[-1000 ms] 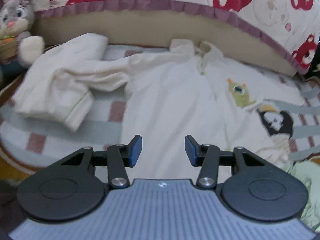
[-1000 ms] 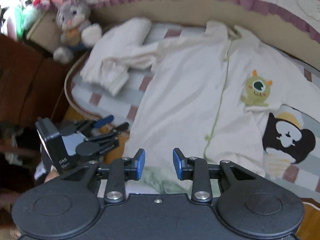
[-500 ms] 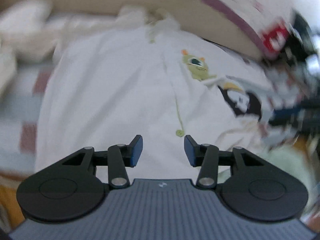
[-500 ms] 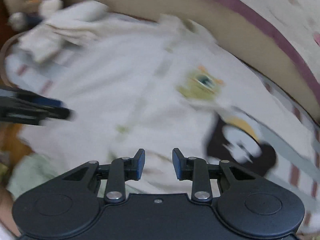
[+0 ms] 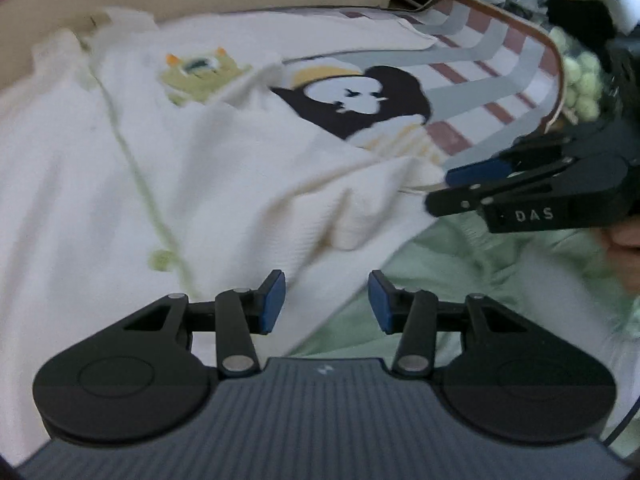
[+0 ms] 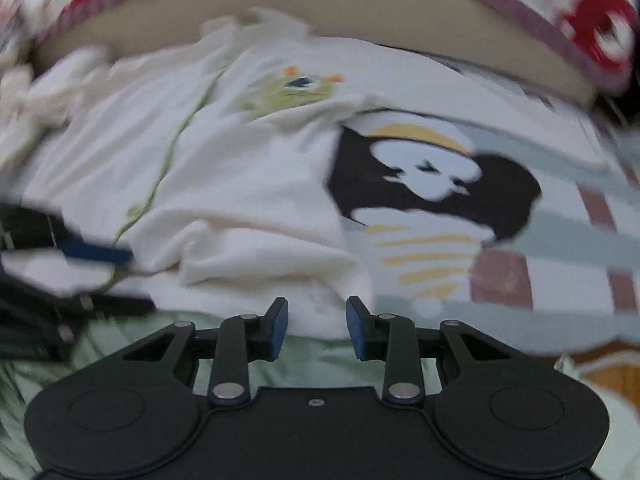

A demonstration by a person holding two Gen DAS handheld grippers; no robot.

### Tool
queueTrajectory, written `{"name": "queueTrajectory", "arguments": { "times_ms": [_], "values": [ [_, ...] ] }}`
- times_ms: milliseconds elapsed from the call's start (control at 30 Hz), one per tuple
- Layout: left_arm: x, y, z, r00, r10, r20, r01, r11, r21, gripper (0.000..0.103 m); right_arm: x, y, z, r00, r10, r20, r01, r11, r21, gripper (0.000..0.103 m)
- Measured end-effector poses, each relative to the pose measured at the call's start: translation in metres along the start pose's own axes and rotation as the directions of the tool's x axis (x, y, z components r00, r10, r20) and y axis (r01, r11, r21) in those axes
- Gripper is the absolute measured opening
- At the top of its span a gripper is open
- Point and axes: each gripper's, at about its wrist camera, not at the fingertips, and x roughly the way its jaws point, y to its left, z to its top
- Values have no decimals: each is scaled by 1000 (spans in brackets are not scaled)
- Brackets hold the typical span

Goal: Fold clothes

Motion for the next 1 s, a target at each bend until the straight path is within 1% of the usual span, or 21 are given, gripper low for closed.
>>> {"name": "queueTrajectory", "arguments": {
  "times_ms": [33,100,200,233,333,367,433,500,633,733,767,800,833,900,1000],
  "values": [
    [2,-1,0,1000,-4,2,4,1000,-3,45,1,-9,-2,1000,29,9,-30,999,40,37],
    [4,-4,-2,1000,13,10,-13,1000,20,46,5,-21,-4,997,71,19,-73,992,101,37],
    [4,-3,0,999,27,30,-28,999,26,46,7,-26,-10,994,92,56,-100,982,161,37],
    [6,-1,2,999,26,28,-26,1000,7,46,6,-27,-12,994,89,71,-100,980,172,37],
    [17,5,14,1000,-4,4,4,998,-65,47,4,-25,-10,996,47,74,-57,989,134,37],
    [22,6,18,1000,-15,-4,15,996,-85,49,4,-24,-9,997,33,75,-42,992,122,37],
    [30,8,24,1000,-4,-17,2,994,-109,51,2,-22,-8,997,5,78,-13,995,97,37],
    [37,8,29,1000,8,-28,-11,993,-116,58,4,-23,-8,997,-14,72,8,996,86,37],
    [38,8,34,999,6,-40,-12,991,-135,60,10,-32,-13,999,16,46,-22,990,140,37],
    [34,7,30,1000,-5,-24,2,992,-128,56,20,-39,-17,998,43,34,-48,981,186,37],
    [34,7,28,1000,-10,-25,6,992,-126,51,21,-39,-17,997,55,46,-63,982,181,34],
    [34,7,26,999,-20,-30,16,992,-127,46,21,-38,-16,996,62,61,-71,984,165,8],
    [33,7,25,999,-27,-35,23,991,-130,45,18,-38,-14,994,60,87,-73,985,154,4],
    [29,7,23,999,-28,-38,23,991,-134,43,5,-40,-11,985,67,157,-91,984,155,4],
    [17,3,18,1000,-19,-19,16,994,-109,42,-22,-46,-6,966,116,231,-163,967,194,4]
  ]
}}
